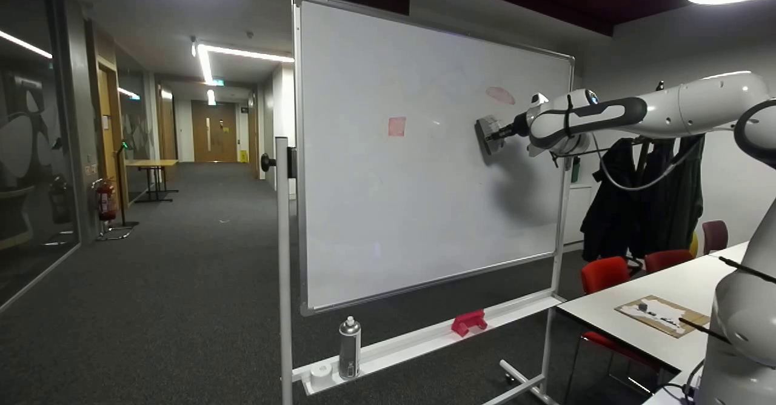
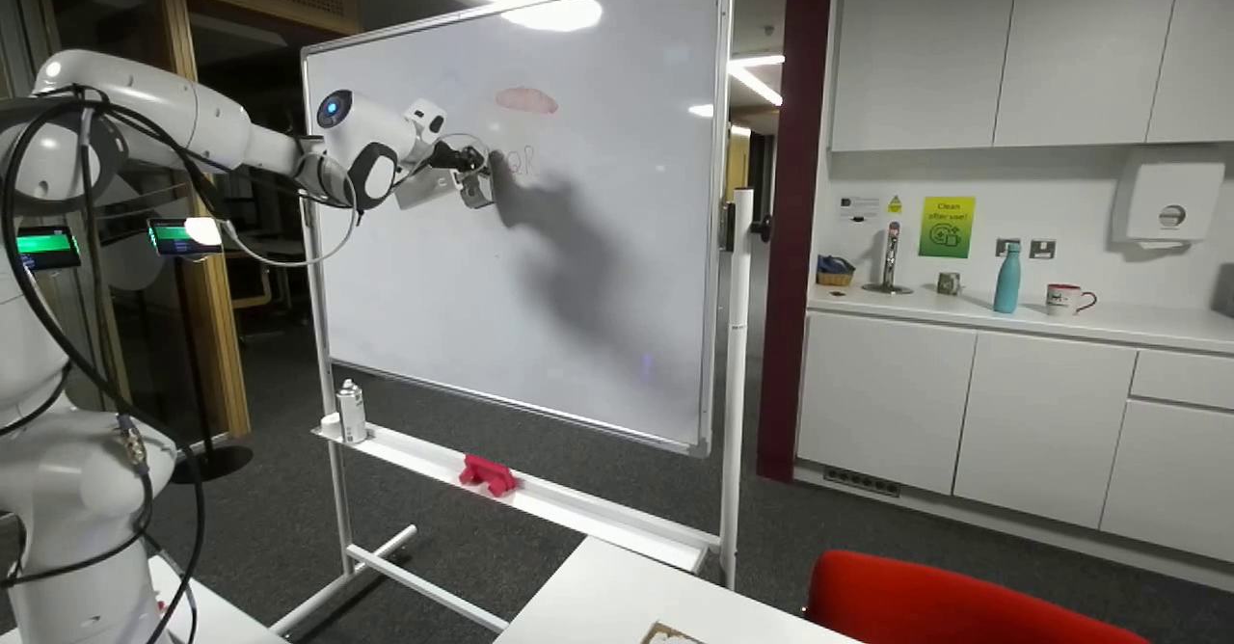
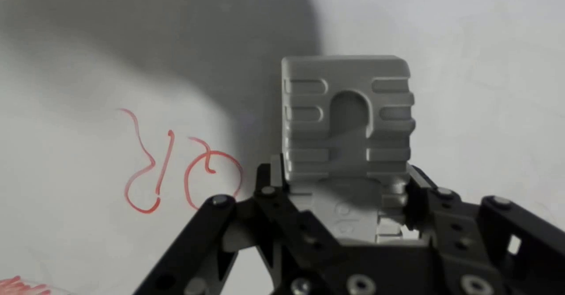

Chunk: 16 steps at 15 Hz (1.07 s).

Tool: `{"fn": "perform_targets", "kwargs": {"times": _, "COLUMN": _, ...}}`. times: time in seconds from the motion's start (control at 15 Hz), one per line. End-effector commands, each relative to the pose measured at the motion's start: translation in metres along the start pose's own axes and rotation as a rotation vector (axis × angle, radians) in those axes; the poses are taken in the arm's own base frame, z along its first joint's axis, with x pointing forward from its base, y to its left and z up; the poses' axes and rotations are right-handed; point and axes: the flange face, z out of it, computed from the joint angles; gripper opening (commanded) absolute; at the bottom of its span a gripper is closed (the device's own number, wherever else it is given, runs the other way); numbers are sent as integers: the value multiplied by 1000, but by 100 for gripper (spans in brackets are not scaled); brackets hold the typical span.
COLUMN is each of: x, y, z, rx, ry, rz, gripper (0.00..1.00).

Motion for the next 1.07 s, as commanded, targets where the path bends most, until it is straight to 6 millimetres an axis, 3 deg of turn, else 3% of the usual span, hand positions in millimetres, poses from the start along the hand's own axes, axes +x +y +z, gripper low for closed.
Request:
{"fn": "perform_targets", "kwargs": {"times": 0.0, "x": 7, "y": -3, "z": 10, "rx": -23, "ry": 80, "rz": -27, "gripper": 35}}
{"fn": "perform_targets", "kwargs": {"times": 0.47, "x": 16, "y": 12, "z": 12, "rx": -55, "ry": 144, "rz": 6, "gripper": 35}}
{"fn": "perform_targets", "kwargs": {"times": 1.0, "x": 4, "y": 80, "z": 5, "rx": -144, "ry": 157, "rz": 97, "gripper": 35}}
